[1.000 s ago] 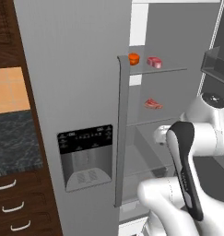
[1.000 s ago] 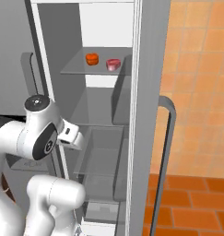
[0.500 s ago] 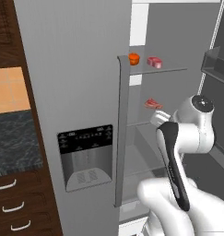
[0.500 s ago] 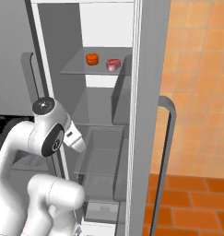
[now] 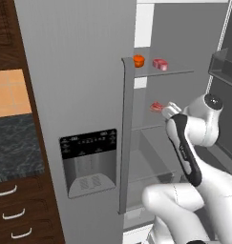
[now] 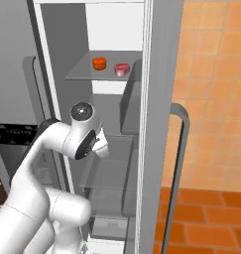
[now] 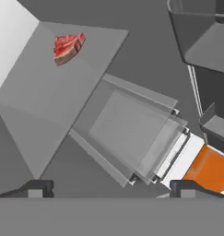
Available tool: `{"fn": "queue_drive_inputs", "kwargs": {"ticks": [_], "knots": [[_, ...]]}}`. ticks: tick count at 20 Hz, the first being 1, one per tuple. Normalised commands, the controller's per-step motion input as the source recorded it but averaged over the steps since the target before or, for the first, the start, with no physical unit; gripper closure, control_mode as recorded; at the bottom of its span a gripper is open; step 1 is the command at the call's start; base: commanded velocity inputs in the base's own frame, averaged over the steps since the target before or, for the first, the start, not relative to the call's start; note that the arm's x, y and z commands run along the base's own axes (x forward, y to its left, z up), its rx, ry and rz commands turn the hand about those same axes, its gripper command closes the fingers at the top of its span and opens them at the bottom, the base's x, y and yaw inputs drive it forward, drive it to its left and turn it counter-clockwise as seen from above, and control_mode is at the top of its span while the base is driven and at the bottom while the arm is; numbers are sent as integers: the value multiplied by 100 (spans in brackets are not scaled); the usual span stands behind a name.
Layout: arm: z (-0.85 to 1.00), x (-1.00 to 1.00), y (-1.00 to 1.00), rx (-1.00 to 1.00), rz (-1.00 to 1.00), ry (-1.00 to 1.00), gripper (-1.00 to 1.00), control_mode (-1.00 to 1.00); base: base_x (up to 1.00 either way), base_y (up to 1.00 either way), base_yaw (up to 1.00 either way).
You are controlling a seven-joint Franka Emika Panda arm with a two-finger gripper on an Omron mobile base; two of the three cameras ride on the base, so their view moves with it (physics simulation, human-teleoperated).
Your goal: Place one squash and one steak in each tupperware on the nearby counter, to pack two identical lunches.
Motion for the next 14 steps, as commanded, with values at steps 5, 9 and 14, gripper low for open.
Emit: {"fn": "queue_drive_inputs", "kwargs": {"ticks": [5,9,14], "knots": [[0,99,0,7,-8,3,-100,-100,0,0,0],[0,89,-16,1,-10,9,-100,-100,0,0,0],[-5,83,-29,0,-8,9,-100,-100,0,0,0]]}}
